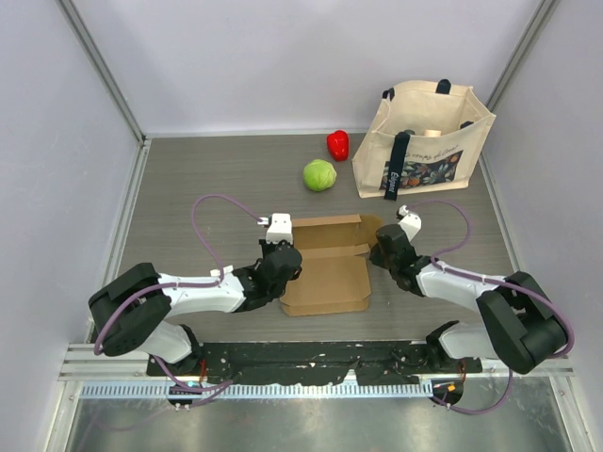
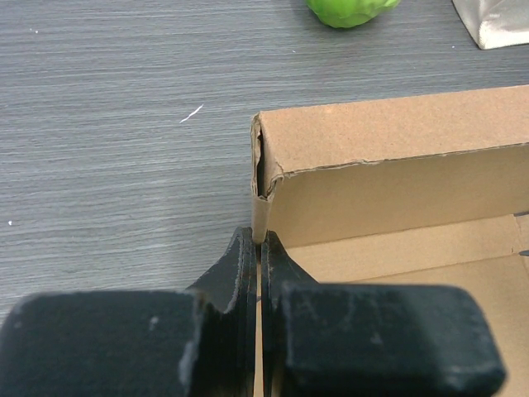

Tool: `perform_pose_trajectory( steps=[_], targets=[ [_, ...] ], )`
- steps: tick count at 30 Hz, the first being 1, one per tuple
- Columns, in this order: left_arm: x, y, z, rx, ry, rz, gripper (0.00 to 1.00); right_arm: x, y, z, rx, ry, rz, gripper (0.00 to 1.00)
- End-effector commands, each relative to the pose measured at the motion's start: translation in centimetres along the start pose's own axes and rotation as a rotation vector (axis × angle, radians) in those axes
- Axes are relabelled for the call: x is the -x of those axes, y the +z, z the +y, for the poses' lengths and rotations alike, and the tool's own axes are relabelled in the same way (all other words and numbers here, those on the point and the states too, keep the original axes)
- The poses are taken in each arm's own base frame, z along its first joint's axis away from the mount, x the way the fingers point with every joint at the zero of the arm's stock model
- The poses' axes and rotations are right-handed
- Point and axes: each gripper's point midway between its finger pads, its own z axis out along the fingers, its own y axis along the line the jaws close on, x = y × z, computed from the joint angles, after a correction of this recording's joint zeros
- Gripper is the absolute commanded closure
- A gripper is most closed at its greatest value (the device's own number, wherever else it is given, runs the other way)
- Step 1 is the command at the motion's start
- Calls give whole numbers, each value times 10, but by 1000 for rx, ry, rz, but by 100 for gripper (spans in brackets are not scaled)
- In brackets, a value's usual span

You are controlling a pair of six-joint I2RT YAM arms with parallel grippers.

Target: Fold the paper box

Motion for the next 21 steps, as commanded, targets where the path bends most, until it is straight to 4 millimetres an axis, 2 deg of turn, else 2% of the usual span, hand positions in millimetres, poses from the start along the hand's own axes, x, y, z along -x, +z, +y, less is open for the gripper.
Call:
perform_pose_trajectory(
  steps=[1,4,7,12,17,21],
  targets=[
    [16,1,-5,7,-57,-46,100,9,-6,-2,-16,28,-50,99],
    [18,0,-6,2,-59,-46,100,9,-5,-4,-16,25,-56,99],
    [16,0,-6,1,-55,-44,100,4,0,10,51,30,-39,99],
    [19,0,-7,1,-58,-44,100,0,8,19,74,53,-26,99],
    [17,-1,-5,3,-54,-40,100,10,-2,45,187,64,-69,99],
    [17,-2,-5,3,-56,-41,100,13,-9,56,225,46,-93,99]
  ],
)
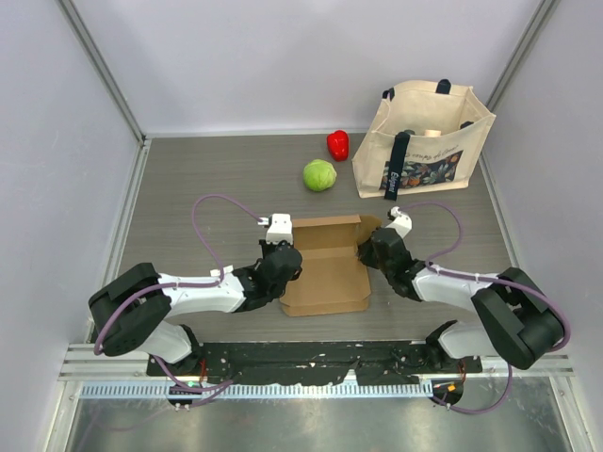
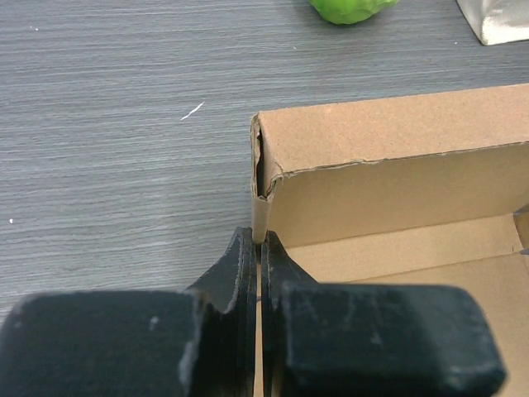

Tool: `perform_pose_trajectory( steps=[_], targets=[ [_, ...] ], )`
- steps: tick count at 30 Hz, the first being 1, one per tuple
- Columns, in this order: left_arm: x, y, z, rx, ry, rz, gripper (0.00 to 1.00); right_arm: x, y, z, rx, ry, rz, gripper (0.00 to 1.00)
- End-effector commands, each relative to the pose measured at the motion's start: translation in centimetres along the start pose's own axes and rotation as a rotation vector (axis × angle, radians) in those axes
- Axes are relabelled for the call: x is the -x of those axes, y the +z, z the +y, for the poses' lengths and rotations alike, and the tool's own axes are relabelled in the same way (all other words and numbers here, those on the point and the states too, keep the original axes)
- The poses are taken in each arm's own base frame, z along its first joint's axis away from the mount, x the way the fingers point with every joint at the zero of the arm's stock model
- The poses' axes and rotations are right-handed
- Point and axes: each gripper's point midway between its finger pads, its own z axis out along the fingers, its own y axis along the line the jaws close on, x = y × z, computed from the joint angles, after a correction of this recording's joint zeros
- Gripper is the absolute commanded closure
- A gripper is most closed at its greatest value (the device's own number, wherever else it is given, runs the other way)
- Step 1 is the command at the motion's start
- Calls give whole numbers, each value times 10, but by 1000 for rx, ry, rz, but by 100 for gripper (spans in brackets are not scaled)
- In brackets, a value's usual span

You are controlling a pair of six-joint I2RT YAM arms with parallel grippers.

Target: Fold the paper box

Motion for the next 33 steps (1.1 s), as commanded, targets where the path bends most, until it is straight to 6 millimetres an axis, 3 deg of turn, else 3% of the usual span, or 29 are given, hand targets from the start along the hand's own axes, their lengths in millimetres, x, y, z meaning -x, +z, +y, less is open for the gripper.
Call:
perform_pose_trajectory(
  steps=[1,9,18,21,23,24,25,29,33],
  targets=[
    [18,-1,-6,1,-57,-44,100,20,-5,30,100,11,-79,99],
    [19,-1,-11,-8,-56,-43,100,-5,6,31,104,20,0,99],
    [16,-3,-8,-1,-59,-43,100,-36,10,4,28,22,79,99],
    [15,-4,-4,4,-58,-44,100,-17,-6,10,22,-58,73,99],
    [14,-4,-1,11,-50,-42,100,3,-20,13,19,-123,44,91],
    [13,-5,1,13,-48,-42,100,5,-27,6,-19,-156,72,86],
    [13,-5,2,14,-44,-44,100,11,-32,1,-40,-166,74,75],
    [12,-5,5,19,-37,-51,100,37,-52,-18,-106,-216,68,63],
    [11,-6,4,12,-40,-56,100,66,-63,-16,-77,-252,19,50]
  ],
)
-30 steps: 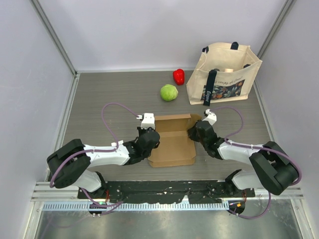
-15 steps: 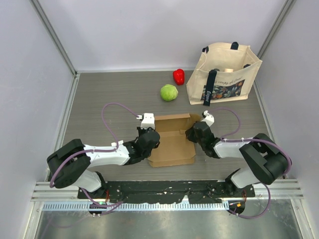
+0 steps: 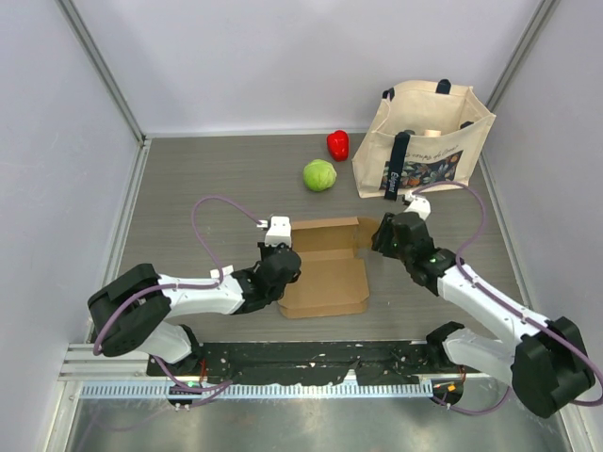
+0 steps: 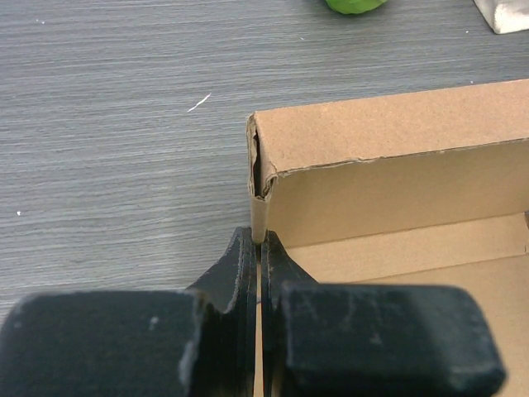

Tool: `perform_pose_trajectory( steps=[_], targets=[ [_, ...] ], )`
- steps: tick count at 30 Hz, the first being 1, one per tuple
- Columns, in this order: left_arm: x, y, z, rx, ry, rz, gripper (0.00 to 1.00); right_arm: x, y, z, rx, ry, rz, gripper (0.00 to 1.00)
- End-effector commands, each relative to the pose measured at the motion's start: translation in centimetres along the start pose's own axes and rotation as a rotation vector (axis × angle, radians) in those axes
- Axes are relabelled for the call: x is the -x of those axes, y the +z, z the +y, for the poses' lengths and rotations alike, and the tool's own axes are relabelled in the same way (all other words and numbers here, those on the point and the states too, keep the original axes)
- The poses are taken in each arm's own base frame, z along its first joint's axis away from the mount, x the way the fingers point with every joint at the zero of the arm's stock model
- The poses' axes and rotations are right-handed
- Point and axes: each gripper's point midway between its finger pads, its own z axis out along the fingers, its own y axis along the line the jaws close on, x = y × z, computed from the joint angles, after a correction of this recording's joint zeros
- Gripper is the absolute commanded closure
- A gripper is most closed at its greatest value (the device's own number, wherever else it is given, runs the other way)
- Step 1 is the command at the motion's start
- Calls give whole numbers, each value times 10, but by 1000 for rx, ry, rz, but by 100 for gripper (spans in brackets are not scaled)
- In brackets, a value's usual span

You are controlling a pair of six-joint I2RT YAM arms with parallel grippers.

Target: Fold the paper box

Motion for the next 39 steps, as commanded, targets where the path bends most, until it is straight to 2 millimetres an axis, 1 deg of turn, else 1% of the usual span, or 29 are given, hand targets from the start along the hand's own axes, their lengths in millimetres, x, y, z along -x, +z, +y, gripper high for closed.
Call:
perform_pose_trajectory(
  steps=[1,2,3,5,6,8,9,11,14,15,16,17,19,20,22,23,24,25,26,29,31,36,38,39],
  targets=[
    [19,-3,0,4,-60,-66,100,19,-13,-17,-34,-141,2,48],
    [20,-3,0,0,-57,-67,100,23,-12,-17,-25,-151,-1,46],
    [20,-3,-2,-8,-61,-66,100,31,-10,-11,13,-156,-17,45],
    [20,-3,-2,-14,-62,-68,100,36,-5,-2,75,-194,-54,44],
    [20,-3,-3,-17,-60,-68,100,40,-1,9,143,-189,-79,44],
    [22,-4,-3,-20,-60,-69,100,38,5,18,197,-204,-79,44],
    [21,-4,-3,-21,-58,-68,100,41,7,24,219,-201,-99,45],
    [24,-6,-2,-23,-62,-74,100,40,11,25,227,-207,-107,47],
    [24,-6,-1,-24,-60,-76,100,39,11,26,237,-200,-115,63],
    [24,-6,-1,-24,-57,-76,100,36,11,25,237,-199,-113,73],
    [25,-6,-2,-26,-59,-77,100,34,9,29,248,-203,-112,78],
    [24,-6,-3,-29,-60,-77,100,31,7,30,246,-206,-110,87],
    [24,-5,-4,-32,-64,-78,100,28,3,35,240,-218,-112,93],
    [24,-4,-5,-34,-66,-80,100,28,-1,38,242,-215,-104,99],
    [23,-4,-7,-34,-64,-77,100,28,-7,44,252,-184,-97,99],
    [24,-3,-7,-35,-67,-77,100,24,-10,47,245,-178,-78,99],
    [24,-3,-8,-35,-66,-78,100,25,-12,51,246,-120,-77,99],
    [22,-2,-7,-32,-62,-74,100,17,-12,48,235,-102,-41,99],
    [23,-3,-8,-34,-64,-76,100,10,-14,51,243,-82,-15,99],
    [24,-2,-9,-35,-66,-75,100,0,-19,59,243,-19,12,99],
    [24,-2,-10,-37,-66,-74,100,0,-19,58,211,27,10,99],
    [24,-2,-11,-37,-69,-72,100,-21,-12,55,140,89,23,99],
    [23,-2,-11,-38,-72,-69,100,-23,-7,51,95,153,-4,99],
    [23,-2,-12,-41,-75,-68,100,-29,-9,58,106,145,-7,99]
  ],
)
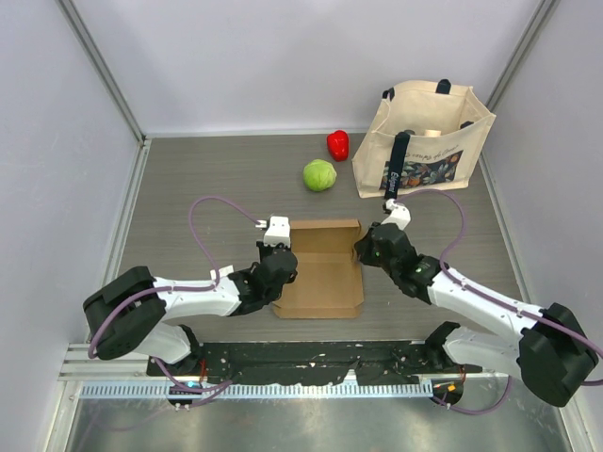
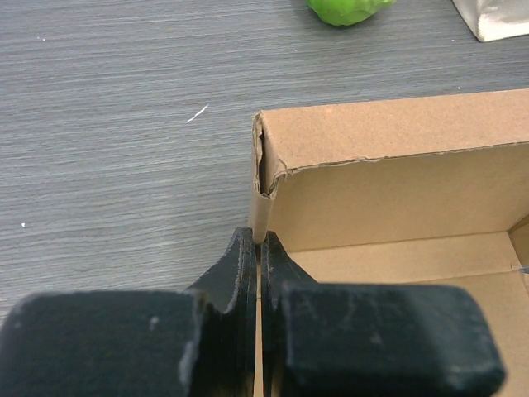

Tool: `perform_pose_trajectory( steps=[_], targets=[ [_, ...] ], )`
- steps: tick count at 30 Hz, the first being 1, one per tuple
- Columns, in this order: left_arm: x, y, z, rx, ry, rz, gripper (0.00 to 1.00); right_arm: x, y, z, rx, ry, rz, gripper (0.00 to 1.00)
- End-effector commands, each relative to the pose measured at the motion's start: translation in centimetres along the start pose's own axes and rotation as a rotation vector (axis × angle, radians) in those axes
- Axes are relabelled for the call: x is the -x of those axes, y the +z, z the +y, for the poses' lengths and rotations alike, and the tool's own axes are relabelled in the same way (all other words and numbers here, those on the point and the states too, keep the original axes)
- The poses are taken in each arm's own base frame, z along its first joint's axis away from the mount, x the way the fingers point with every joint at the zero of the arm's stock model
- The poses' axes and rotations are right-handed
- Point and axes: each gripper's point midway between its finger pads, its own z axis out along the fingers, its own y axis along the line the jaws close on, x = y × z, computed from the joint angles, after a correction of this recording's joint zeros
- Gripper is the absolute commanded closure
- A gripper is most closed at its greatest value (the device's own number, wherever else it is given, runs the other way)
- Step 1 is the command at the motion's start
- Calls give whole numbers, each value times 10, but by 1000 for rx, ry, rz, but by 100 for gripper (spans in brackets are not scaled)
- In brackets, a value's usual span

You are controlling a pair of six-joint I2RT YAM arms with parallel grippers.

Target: Fold the paper box

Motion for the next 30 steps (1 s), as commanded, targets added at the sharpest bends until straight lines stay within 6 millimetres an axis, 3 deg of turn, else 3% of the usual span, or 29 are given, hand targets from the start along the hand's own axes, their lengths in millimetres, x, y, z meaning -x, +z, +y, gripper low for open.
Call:
perform_pose_trajectory(
  steps=[1,6,10,16,19,23,27,28,30],
  targets=[
    [16,2,-12,-13,-82,-43,100,-4,6,4,-71,135,-82,99],
    [13,1,-11,-9,-83,-38,100,-21,11,-6,-126,66,-82,96],
    [11,0,-5,1,-78,-39,100,-21,6,-6,-97,-6,-74,89],
    [8,-1,-2,3,-72,-39,100,-10,-15,6,-22,-122,-34,58],
    [8,-1,-2,0,-70,-42,100,12,-30,6,-28,-142,-49,51],
    [6,-1,-1,1,-56,-41,100,65,-53,7,-23,-111,-155,48],
    [7,-1,-1,0,-56,-46,100,107,-58,-17,-104,-78,-243,46],
    [6,-1,-1,0,-53,-43,100,122,-57,-32,-154,-63,-265,46],
    [5,-1,-1,-3,-52,-41,100,124,-46,-53,-259,-149,-243,47]
  ],
)
